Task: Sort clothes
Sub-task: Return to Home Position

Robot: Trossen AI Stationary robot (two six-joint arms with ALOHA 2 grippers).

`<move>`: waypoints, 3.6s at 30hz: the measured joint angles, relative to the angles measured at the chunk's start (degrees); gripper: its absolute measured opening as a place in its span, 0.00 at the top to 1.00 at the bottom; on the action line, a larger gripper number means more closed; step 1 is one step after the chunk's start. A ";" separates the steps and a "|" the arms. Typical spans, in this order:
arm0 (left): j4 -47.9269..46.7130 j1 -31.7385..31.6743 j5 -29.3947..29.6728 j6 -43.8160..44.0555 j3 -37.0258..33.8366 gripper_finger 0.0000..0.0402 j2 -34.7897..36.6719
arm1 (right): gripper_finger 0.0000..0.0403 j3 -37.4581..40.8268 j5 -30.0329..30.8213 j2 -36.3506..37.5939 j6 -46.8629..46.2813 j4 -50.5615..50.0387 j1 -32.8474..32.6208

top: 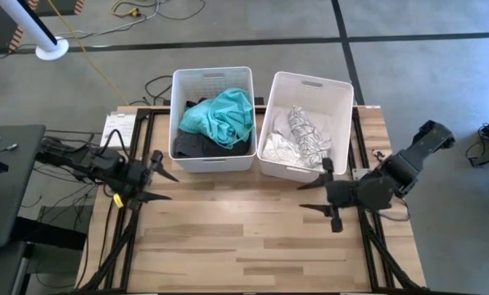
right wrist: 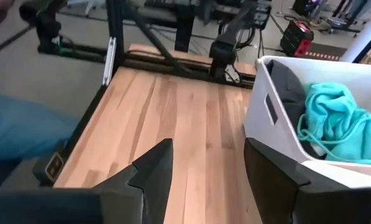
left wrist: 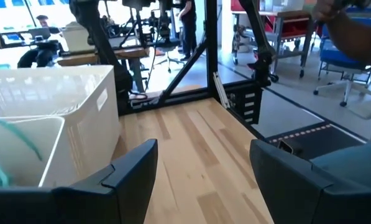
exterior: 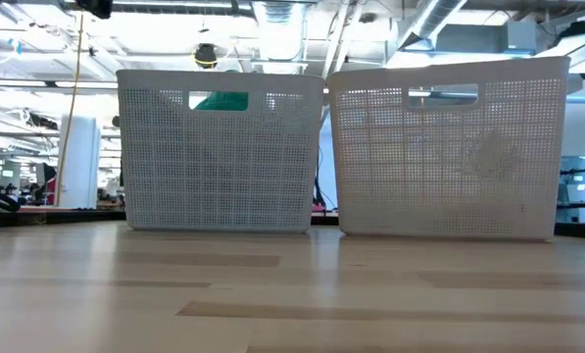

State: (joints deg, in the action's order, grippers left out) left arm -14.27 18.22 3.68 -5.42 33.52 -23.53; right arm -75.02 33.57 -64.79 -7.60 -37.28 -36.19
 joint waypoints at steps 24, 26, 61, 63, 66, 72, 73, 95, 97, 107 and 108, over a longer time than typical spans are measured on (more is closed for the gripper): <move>4.61 -0.02 0.06 2.56 -12.08 0.38 14.05 | 0.48 26.62 1.35 16.35 2.33 18.94 -3.23; 4.76 -0.02 0.51 2.89 -12.72 0.38 15.59 | 0.48 28.83 1.15 17.97 2.91 20.80 -3.23; 15.35 0.49 -9.79 5.11 -21.53 0.38 18.85 | 0.62 60.15 -2.76 32.81 14.78 55.57 -15.18; 15.42 0.52 -9.53 4.52 -21.60 0.38 18.85 | 0.63 62.32 -2.80 33.54 14.89 57.92 -15.18; 17.11 0.52 -9.00 4.50 -23.16 0.38 18.84 | 0.64 65.47 -2.84 34.30 15.19 62.40 -15.17; 24.12 0.52 -8.97 7.05 -28.60 0.38 18.83 | 0.66 70.15 -2.85 35.64 15.18 67.27 -15.16; 25.14 0.52 -8.96 7.45 -29.49 0.38 18.82 | 0.66 70.74 -2.83 35.94 15.13 67.40 -15.16; 24.66 0.50 -7.40 7.40 -31.87 0.38 18.85 | 0.66 74.61 -2.25 37.53 12.72 67.44 -11.24; 24.13 0.50 -6.91 7.40 -31.89 0.38 18.85 | 0.66 74.63 -2.22 37.50 11.88 66.96 -10.31; 24.09 0.50 -5.31 5.44 -31.91 0.38 18.85 | 0.70 74.68 -2.70 37.48 10.86 65.00 -6.70; 24.07 0.50 -5.23 5.46 -31.93 0.38 18.85 | 0.71 74.68 -2.85 37.48 10.68 65.27 -6.52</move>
State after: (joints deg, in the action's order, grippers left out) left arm 9.80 18.72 -1.55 0.03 1.58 -4.69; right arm -0.34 30.72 -27.31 3.08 27.99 -42.71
